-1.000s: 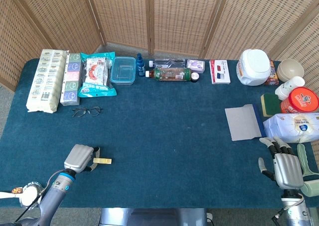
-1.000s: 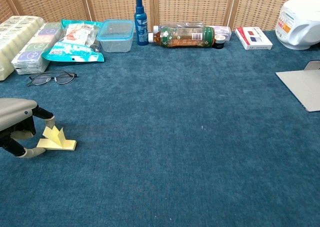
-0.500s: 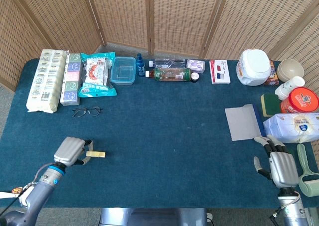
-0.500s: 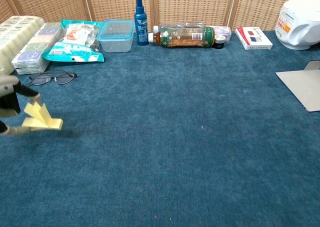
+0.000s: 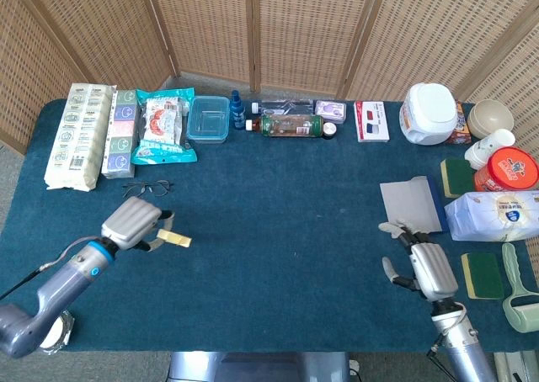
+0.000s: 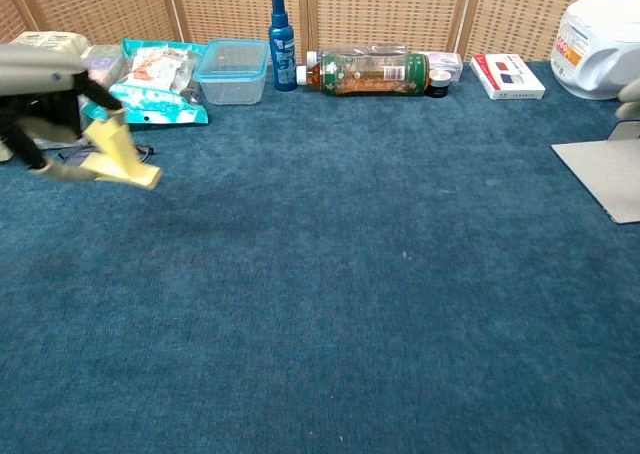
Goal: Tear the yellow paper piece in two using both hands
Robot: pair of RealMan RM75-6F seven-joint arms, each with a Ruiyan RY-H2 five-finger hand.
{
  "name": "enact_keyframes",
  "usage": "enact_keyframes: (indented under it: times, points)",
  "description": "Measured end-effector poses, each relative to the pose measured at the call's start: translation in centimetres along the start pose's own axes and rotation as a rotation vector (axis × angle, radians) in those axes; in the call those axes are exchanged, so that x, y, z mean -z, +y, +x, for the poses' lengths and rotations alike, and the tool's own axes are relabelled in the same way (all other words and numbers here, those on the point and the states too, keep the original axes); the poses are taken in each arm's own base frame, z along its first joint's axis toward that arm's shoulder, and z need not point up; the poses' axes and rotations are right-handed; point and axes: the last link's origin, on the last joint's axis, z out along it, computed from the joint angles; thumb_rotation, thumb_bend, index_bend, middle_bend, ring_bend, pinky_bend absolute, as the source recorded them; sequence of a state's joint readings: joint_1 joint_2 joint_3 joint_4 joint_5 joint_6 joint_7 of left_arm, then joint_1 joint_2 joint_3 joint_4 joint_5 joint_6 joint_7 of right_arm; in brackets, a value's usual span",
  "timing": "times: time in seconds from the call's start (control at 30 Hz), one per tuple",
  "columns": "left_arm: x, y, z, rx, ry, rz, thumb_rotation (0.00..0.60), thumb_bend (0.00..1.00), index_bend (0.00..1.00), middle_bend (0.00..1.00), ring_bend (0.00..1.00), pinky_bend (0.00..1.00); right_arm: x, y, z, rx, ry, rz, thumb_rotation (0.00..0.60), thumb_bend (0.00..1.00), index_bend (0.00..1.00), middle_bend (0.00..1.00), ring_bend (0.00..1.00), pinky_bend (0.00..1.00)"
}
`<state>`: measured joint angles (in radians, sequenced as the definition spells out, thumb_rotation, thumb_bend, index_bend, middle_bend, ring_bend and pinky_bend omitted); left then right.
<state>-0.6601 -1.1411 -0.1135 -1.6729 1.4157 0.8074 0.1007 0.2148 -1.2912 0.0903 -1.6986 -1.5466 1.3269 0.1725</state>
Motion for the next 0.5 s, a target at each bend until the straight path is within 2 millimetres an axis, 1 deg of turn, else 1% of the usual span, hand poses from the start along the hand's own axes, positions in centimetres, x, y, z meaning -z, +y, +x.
enact_keyframes:
  times: [0.13, 0.3, 0.43, 0.5]
  points:
    - [-2.5, 1.1, 1.5, -0.033, -0.001, -0.075, 0.6, 0.35, 0.67, 1.0, 1.0, 1.0, -1.4, -0.8, -0.8, -0.129, -0.027, 0.038, 0.6, 0.47, 0.21, 0.28, 0.15, 0.22]
    - [-5.4, 2.8, 2.9, -0.073, 0.005, -0.156, 0.6, 0.35, 0.67, 1.0, 1.0, 1.0, -3.6, -2.1, -2.1, -0.297, -0.069, 0.092, 0.6, 0.47, 0.18, 0.3, 0.18, 0.28]
    - [-7.3, 3.8, 3.7, -0.104, -0.005, -0.201, 0.6, 0.35, 0.67, 1.0, 1.0, 1.0, -5.4, -3.0, -3.5, -0.381, -0.122, 0.127, 0.6, 0.47, 0.16, 0.3, 0.2, 0.32]
    - [-8.1, 4.3, 3.9, -0.115, -0.012, -0.218, 0.6, 0.35, 0.67, 1.0, 1.0, 1.0, -6.1, -3.4, -4.1, -0.402, -0.14, 0.139, 0.6, 0.47, 0.16, 0.32, 0.22, 0.36]
